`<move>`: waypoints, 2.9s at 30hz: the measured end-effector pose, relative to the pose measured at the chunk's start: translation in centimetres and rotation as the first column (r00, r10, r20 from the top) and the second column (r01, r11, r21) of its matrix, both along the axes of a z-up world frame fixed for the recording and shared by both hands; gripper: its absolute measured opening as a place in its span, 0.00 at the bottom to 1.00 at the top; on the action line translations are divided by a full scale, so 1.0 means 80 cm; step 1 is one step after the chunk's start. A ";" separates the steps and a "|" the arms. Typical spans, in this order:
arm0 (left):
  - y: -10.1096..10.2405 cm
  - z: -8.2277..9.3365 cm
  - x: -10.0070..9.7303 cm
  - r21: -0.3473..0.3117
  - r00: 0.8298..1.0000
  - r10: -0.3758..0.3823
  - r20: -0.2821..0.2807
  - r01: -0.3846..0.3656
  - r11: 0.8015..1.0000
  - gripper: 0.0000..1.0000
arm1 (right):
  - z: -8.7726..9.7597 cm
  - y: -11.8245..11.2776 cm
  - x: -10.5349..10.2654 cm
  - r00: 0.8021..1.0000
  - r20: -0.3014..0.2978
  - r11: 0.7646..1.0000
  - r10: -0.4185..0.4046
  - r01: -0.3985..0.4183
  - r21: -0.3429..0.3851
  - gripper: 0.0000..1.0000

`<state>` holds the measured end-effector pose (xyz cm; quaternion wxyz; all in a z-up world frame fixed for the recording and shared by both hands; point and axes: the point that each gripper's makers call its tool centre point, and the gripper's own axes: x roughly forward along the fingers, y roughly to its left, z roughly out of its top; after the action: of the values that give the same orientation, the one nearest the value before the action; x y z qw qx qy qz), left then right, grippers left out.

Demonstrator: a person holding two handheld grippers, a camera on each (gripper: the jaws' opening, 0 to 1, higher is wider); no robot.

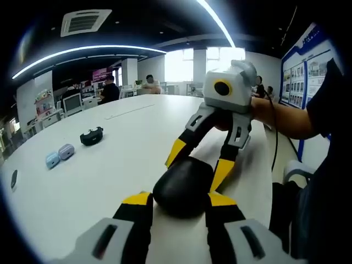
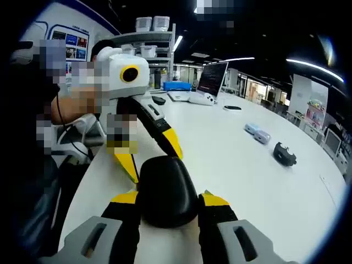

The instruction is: Pick up the earbuds from the table and place the earbuds into the earbud case

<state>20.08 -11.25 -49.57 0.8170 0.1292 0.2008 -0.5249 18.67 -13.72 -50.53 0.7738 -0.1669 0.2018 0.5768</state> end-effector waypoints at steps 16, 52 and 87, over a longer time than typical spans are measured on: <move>-0.063 0.023 0.059 0.022 0.998 -0.047 0.031 0.047 0.999 0.41 | 0.023 -0.061 0.061 0.995 0.056 0.996 -0.088 0.090 -0.024 0.39; -0.175 -0.003 0.289 0.110 0.998 -0.054 0.020 0.051 0.993 0.44 | -0.003 -0.163 0.295 0.976 0.083 0.971 -0.201 0.210 -0.115 0.39; -0.108 0.077 0.207 -0.030 0.994 0.041 0.101 -0.038 0.999 0.47 | 0.048 -0.179 0.249 0.952 -0.030 0.952 -0.305 0.305 0.032 0.54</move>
<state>36.65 -19.88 -43.38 0.8382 0.1403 0.1540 -0.5041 38.61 -28.07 -46.69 0.8539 -0.1126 0.2240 0.4560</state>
